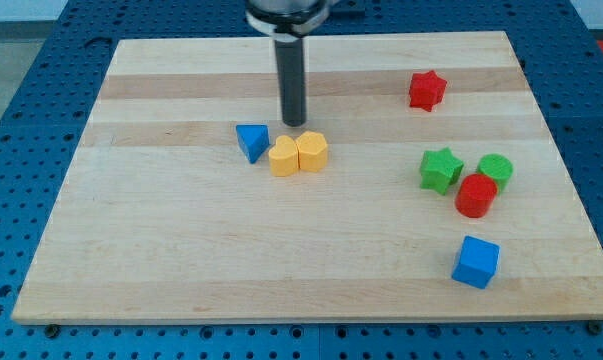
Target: Move the blue triangle down and right a bit
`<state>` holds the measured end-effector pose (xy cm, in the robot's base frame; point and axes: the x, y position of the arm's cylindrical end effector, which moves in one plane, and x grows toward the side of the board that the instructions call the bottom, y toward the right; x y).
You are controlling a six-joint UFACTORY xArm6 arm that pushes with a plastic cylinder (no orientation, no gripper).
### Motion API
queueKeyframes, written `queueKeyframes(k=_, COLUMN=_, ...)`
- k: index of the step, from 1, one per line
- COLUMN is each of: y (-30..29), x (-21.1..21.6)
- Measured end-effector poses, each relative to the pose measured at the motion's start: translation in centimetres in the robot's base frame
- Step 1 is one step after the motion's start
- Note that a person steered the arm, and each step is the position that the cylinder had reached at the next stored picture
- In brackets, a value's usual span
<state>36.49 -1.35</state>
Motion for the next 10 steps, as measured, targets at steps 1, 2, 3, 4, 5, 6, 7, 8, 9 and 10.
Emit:
queueKeyframes(k=1, y=-1.0, x=1.4)
queueKeyframes(k=2, y=-6.4, x=2.9)
queueKeyframes(k=3, y=-10.9, x=5.4)
queueKeyframes(k=4, y=-13.2, x=10.0)
queueKeyframes(k=5, y=-13.3, x=14.5)
queueKeyframes(k=6, y=-13.7, x=16.1)
queueKeyframes(k=7, y=-17.3, x=15.4)
queueKeyframes(k=8, y=-19.2, x=14.8)
queueKeyframes(k=9, y=-17.8, x=13.8)
queueKeyframes(k=10, y=-14.0, x=13.2)
